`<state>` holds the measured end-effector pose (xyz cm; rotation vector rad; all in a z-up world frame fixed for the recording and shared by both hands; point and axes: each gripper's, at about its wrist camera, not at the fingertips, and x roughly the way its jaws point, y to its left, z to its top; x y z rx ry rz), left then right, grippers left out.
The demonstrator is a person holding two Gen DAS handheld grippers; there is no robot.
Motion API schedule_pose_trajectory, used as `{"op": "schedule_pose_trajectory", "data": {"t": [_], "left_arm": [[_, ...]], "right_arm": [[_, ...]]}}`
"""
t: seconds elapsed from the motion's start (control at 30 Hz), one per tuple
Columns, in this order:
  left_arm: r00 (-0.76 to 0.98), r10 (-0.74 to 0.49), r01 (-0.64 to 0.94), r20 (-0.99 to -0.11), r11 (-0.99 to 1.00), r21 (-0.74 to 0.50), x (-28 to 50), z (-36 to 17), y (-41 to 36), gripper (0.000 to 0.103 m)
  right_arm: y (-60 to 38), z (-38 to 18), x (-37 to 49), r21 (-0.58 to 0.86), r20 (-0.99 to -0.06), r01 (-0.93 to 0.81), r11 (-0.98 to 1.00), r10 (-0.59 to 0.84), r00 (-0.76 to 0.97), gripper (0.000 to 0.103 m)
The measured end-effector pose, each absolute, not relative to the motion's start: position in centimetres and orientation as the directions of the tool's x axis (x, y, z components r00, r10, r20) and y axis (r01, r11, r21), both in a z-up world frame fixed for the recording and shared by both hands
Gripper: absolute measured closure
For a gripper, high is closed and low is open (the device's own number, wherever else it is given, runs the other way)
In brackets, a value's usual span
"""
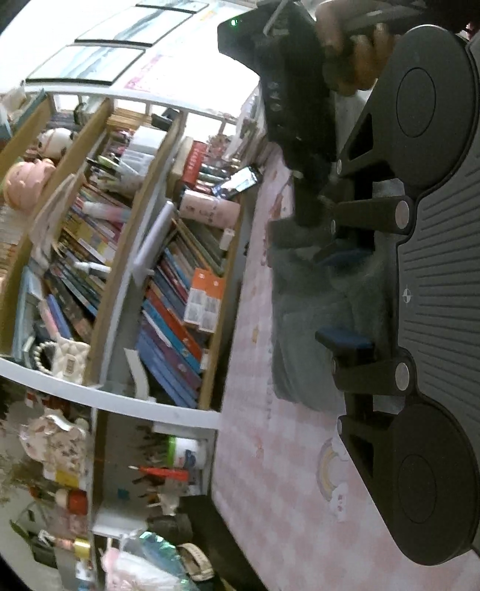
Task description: Fold clothes
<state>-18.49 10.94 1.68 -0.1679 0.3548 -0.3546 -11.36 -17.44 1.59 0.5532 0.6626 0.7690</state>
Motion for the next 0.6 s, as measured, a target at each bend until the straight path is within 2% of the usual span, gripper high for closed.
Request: {"op": "schedule_pose_trajectory", "data": {"t": [0.07,0.17,0.23,0.27,0.3,0.4,0.5,0.6], "left_arm": [[0.873,-0.385,0.328,-0.299,0.918,-0.224,-18.5,1.6,10.9,0.066],[0.864,-0.393,0.336,-0.315,0.916,-0.219,-18.0,1.1,10.5,0.066],[0.865,-0.376,0.326,-0.333,0.925,-0.197,-17.8,0.5,10.2,0.066],[0.865,-0.376,0.328,-0.332,0.925,-0.191,-17.8,0.5,10.2,0.065],[0.866,-0.379,0.329,-0.327,0.923,-0.198,-17.8,0.6,10.3,0.065],[0.869,-0.386,0.330,-0.310,0.918,-0.219,-18.0,0.8,10.7,0.065],[0.869,-0.391,0.333,-0.303,0.915,-0.226,-18.1,0.8,10.7,0.065],[0.870,-0.395,0.338,-0.295,0.914,-0.226,-18.2,0.8,10.7,0.065]], "right_arm": [[-18.7,1.8,-11.4,0.651,-0.325,-0.425,0.629,0.737,0.592,0.087],[-19.9,0.3,-9.9,0.628,-0.453,-0.285,0.724,0.638,0.622,0.085],[-20.8,-1.4,-9.0,0.675,-0.501,-0.209,0.708,0.647,0.575,0.084],[-21.3,-1.7,-9.2,0.697,-0.486,-0.196,0.690,0.654,0.579,0.079],[-21.5,-1.5,-9.5,0.696,-0.471,-0.201,0.690,0.649,0.597,0.067],[-21.4,0.4,-10.6,0.644,-0.426,-0.258,0.720,0.618,0.661,0.059],[-20.0,2.0,-11.5,0.606,-0.378,-0.362,0.709,0.656,0.653,0.047],[-18.1,1.9,-11.6,0.590,-0.405,-0.407,0.698,0.691,0.598,0.048]]}}
